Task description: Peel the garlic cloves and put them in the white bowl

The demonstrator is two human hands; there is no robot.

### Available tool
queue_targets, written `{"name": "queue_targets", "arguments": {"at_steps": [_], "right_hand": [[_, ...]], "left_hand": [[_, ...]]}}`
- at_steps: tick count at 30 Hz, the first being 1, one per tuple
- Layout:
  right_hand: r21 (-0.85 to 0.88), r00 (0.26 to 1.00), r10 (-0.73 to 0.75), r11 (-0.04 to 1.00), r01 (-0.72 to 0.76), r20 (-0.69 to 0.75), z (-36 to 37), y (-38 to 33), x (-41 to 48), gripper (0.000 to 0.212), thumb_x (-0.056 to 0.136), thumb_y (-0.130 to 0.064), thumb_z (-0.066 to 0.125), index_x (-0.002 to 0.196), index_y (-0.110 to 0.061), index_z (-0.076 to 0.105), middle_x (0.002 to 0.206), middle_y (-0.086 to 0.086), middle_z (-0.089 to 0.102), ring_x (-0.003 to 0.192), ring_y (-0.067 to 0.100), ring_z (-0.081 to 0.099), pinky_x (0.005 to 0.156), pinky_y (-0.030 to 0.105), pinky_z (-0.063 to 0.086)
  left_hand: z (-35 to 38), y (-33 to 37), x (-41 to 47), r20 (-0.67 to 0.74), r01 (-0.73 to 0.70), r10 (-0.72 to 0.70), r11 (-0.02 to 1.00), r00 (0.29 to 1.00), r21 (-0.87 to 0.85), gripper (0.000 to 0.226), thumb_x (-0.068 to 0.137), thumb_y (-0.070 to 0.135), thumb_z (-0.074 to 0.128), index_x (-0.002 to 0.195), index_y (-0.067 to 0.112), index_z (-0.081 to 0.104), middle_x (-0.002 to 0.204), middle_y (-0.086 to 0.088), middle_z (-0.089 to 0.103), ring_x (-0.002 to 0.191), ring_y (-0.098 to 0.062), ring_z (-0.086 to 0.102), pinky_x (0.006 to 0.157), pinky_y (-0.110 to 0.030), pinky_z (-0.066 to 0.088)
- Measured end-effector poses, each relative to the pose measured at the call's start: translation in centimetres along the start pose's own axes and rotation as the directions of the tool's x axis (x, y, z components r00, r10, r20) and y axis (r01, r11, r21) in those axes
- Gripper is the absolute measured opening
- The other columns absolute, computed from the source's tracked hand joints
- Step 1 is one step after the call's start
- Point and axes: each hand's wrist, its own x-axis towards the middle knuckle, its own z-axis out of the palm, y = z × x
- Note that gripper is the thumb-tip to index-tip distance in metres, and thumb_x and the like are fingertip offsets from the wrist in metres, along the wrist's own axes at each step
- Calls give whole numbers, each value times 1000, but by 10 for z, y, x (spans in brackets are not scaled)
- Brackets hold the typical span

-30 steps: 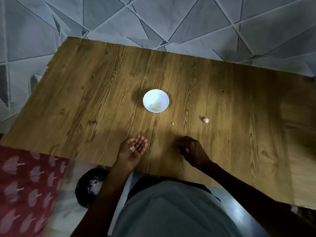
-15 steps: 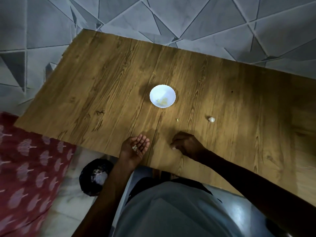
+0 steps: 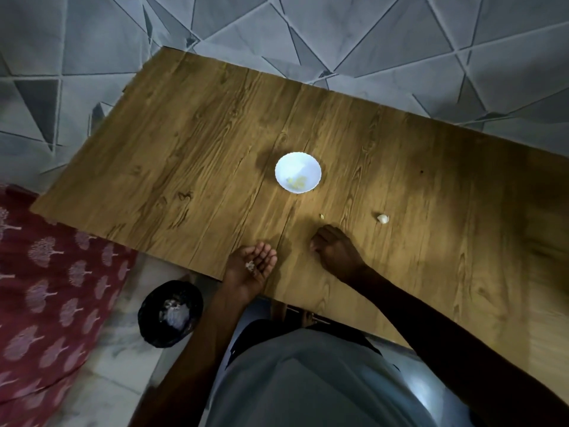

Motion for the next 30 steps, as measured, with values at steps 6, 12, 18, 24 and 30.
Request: {"name": "queue_targets", "arguments": {"at_steps": [6,12,18,24,30], "right_hand": [[436,880,470,808,-396,-73,-23,-29,16,12,82,1,66,75,-8,70,79,-2,68,76,3,63,69,11,37],[508,964,262,827,-243,34,-43,-86,1,21,76,0,68,88,-15,77,91,1,73,81,9,65,73,20,49],[535,831,554,718,-445,-52,-48,-56,-18,26,81,5,67,88,-17,78,86,-15,72,71,-9,62,68,7,46],[408,798,599,713,-571,69,-40,-17,-29,13,82,-3,73,90,-12,78,91,-1,76,81,7,67,77,22,52],[330,856,514,800,-501,53,-22,-19,-19,9,84,-12,74,92,-15,78,97,1,73,88,14,66,80,31,53]], "left_hand": [[16,-13,9,2,30,-31,998,1000,57,28,99,15,39,91,3,63,77,-11,71,85,-23,63,72,-34,56],[38,-37,14,63,93,-99,991,993,93,27,97,14,40,83,8,62,61,-6,67,54,-15,57,57,-23,46],[39,-42,17,68,108,-109,994,992,15,30,98,12,41,86,2,67,73,-12,72,69,-23,69,62,-30,58],[28,-24,18,43,50,-50,999,998,-17,28,98,12,40,90,2,64,74,-12,72,76,-25,69,63,-34,60],[18,-7,21,37,11,-9,999,999,-50,27,97,12,39,91,2,64,75,-12,72,63,-24,72,59,-36,60]]}}
